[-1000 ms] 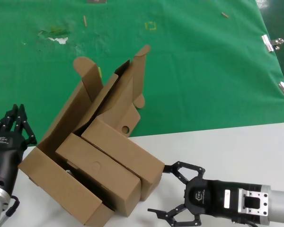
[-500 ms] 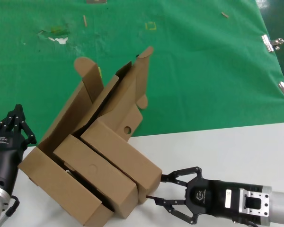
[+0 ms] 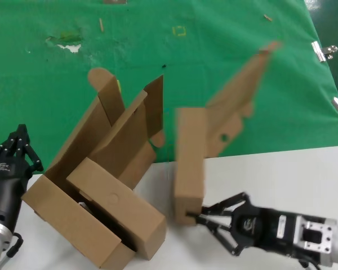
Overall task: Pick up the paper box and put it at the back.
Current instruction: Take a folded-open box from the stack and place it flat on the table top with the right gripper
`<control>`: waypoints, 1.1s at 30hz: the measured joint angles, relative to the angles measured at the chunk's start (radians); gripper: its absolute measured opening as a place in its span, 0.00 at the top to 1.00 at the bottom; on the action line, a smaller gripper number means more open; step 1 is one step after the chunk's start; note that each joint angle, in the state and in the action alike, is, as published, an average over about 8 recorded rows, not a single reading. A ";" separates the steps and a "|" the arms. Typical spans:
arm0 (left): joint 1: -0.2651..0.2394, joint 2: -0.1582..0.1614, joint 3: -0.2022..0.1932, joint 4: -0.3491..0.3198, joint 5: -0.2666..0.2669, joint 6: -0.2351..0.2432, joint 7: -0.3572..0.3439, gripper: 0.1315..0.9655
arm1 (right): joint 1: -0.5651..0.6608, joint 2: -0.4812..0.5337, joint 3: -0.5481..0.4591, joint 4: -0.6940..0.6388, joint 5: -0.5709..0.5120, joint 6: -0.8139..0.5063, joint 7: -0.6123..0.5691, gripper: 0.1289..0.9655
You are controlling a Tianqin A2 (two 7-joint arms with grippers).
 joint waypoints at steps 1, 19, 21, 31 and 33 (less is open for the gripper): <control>0.000 0.000 0.000 0.000 0.000 0.000 0.000 0.99 | -0.008 0.007 0.007 0.015 -0.002 0.015 0.016 0.93; 0.000 0.000 0.000 0.000 0.000 0.000 0.000 0.99 | -0.074 0.312 0.127 0.381 -0.413 0.372 0.670 0.99; 0.000 0.000 0.000 0.000 0.000 0.000 0.000 0.99 | -0.038 0.338 0.110 0.388 -0.511 0.349 0.767 0.99; 0.000 0.000 0.000 0.000 0.000 0.000 0.000 0.99 | 0.343 0.314 -0.196 0.304 -0.960 0.063 1.190 0.99; 0.000 0.000 0.000 0.000 0.000 0.000 0.000 0.99 | 0.427 0.288 -0.284 0.279 -1.052 0.001 1.266 0.99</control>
